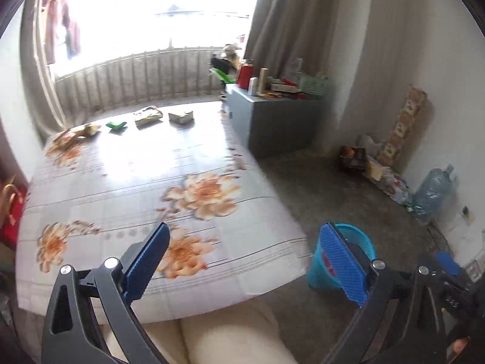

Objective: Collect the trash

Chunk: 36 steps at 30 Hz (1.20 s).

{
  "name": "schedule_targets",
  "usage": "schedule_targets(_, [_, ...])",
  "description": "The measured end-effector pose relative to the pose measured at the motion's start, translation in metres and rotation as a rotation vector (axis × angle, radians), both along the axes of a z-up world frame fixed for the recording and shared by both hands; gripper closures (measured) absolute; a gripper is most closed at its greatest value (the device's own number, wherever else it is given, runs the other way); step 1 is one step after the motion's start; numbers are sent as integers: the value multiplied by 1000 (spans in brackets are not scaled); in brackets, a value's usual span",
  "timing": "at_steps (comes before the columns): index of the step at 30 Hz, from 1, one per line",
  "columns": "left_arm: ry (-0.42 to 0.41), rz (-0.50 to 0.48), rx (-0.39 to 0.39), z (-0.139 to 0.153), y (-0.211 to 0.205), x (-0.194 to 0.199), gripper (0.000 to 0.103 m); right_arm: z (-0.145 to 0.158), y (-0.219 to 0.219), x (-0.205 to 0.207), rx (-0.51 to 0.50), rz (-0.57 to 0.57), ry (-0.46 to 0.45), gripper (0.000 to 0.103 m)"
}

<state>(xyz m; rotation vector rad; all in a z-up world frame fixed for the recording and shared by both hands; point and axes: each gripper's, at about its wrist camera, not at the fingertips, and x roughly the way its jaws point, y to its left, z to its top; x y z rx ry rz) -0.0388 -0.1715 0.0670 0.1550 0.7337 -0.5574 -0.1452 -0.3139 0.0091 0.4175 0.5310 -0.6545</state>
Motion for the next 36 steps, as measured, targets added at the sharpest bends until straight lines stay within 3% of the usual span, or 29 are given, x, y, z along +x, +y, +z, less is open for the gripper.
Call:
schedule_targets(4, [-41, 143, 41, -10, 42, -7, 6, 9, 42, 19, -123, 29, 74, 8])
schedule_targets(9, [-6, 232, 58, -27, 78, -11, 6, -2, 74, 29, -129, 100, 102, 8])
schedule_targets(16, [99, 245, 105, -57, 74, -13, 6, -17, 93, 42, -74, 124, 221, 8])
schedule_targets(22, [108, 241, 167, -66, 70, -16, 6, -14, 109, 46, -101, 141, 248, 8])
schedule_targets(36, [83, 292, 171, -55, 81, -19, 6, -13, 124, 54, -140, 189, 256, 8])
